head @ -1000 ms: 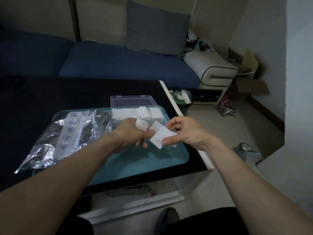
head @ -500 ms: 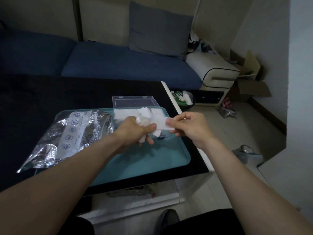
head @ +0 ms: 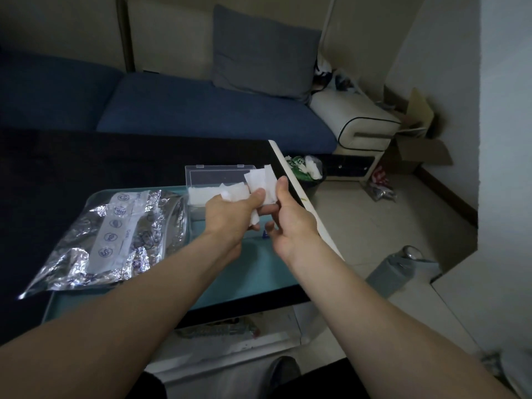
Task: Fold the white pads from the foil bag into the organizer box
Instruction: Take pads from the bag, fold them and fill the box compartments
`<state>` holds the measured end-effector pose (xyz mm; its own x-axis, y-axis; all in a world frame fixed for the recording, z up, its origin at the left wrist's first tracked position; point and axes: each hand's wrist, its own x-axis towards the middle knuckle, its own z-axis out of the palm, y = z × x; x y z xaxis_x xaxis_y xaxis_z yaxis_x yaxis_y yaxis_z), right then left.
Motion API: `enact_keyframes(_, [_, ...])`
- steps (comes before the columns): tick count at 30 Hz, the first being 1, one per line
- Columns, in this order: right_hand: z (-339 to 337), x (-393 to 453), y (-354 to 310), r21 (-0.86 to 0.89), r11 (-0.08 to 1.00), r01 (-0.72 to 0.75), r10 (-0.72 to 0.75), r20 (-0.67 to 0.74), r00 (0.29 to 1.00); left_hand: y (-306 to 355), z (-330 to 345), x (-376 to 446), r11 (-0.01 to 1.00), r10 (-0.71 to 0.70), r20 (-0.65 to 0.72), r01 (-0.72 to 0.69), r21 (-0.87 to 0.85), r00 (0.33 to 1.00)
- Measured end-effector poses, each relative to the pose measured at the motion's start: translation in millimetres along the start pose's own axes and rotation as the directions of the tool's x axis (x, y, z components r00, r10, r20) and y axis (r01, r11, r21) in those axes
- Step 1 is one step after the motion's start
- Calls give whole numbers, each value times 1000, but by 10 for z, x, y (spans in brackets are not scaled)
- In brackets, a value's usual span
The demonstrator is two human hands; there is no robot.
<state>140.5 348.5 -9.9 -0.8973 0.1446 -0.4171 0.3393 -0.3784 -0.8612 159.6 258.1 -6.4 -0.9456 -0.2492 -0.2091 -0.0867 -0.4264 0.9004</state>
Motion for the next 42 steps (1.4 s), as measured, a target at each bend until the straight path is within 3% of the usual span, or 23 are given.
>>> enact_keyframes(7, [89, 11, 52, 41, 998, 47, -43, -95, 995, 5, 26, -36, 994, 86, -126, -76, 83, 988])
enact_keyframes(11, [137, 16, 91, 73, 997, 22, -14, -107, 994, -45, 53, -34, 984, 73, -60, -62, 169, 996])
enact_keyframes(18, [200, 148, 242, 29, 987, 161, -153, -179, 972, -97, 119, -34, 995, 58, -19, -56, 85, 998])
enact_keyframes(21, [195, 154, 249, 5, 982, 188, -183, -183, 966, -84, 106, -20, 988, 96, -45, -90, 125, 994])
enact_keyframes(25, [169, 145, 155, -102, 972, 213, -220, -56, 974, -34, 33, 27, 979, 84, -65, -69, 193, 994])
enact_keyframes(29, [82, 139, -52, -247, 931, 271, -244, 134, 961, 70, -61, 32, 977, 6, 100, -28, 213, 995])
enact_keyframes(33, [-33, 98, -272, -148, 962, 228, -216, 95, 972, 137, -171, 82, 983, -100, 210, 63, 174, 972])
enact_keyframes(35, [-83, 59, -355, -114, 982, 149, -131, 155, 979, 176, -215, 100, 982, -175, 284, 148, 115, 943])
enact_keyframes(39, [-18, -33, -218, -212, 975, 72, 7, 350, 937, 222, -194, 36, 939, -263, 491, 337, -66, 830])
enact_keyframes(42, [46, -75, -83, -324, 926, 193, -72, 350, 934, 155, -158, 72, 935, -284, 469, 350, -58, 836])
